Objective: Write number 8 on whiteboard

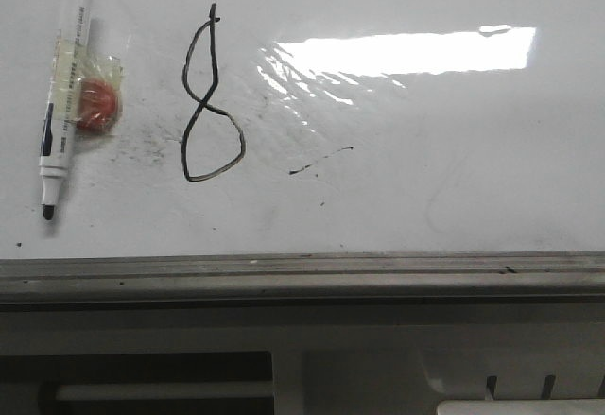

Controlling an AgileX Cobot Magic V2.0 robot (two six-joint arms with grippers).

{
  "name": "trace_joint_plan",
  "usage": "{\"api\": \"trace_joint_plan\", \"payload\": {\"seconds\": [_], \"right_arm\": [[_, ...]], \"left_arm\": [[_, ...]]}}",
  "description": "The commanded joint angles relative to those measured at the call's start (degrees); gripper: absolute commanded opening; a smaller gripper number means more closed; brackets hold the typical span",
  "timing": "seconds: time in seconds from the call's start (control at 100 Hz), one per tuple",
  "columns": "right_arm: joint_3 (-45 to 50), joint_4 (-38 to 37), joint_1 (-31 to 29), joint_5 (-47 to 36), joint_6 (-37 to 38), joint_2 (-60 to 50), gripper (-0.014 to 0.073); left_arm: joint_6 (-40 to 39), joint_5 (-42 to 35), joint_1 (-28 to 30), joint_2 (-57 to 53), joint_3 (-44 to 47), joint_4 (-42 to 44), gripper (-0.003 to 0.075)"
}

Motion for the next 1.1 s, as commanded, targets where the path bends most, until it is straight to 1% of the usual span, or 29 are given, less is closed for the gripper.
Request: {"api": "trace_joint_plan", "payload": {"seconds": [0.0,0.38,0.49,0.54,0.67,0.72,0.94,1.09], "right_arm": [[-1.2,-0.4,0.1,-4.5,-0.6,-0.7,-0.0063],[-1.2,-0.4,0.1,-4.5,-0.6,-0.7,-0.0063],[-1.2,-0.4,0.1,-4.5,-0.6,-0.7,-0.0063],[-1.2,-0.4,0.1,-4.5,-0.6,-0.7,-0.0063],[-1.2,-0.4,0.1,-4.5,-0.6,-0.7,-0.0063],[-1.2,-0.4,0.1,-4.5,-0.6,-0.7,-0.0063],[-1.2,-0.4,0.1,-4.5,-0.6,-0.7,-0.0063],[-1.2,-0.4,0.1,-4.5,-0.6,-0.7,-0.0063]], "left_arm": [[-0.1,-4.0,0.2,0.5,-1.7,0.1,-0.002],[-0.1,-3.1,0.2,0.5,-1.5,-0.9,-0.002],[0.0,-1.5,2.2,0.5,-1.5,-1.2,-0.002],[2.2,-0.4,4.1,0.5,-1.5,-1.2,-0.002],[14.7,1.7,12.1,0.5,-1.5,-1.6,-0.002],[16.9,1.8,15.3,0.4,-1.2,-1.6,-0.002],[16.6,2.0,29.6,-5.0,2.7,-1.6,-0.002],[14.6,2.2,36.2,-8.0,5.6,-1.6,-0.002]]}}
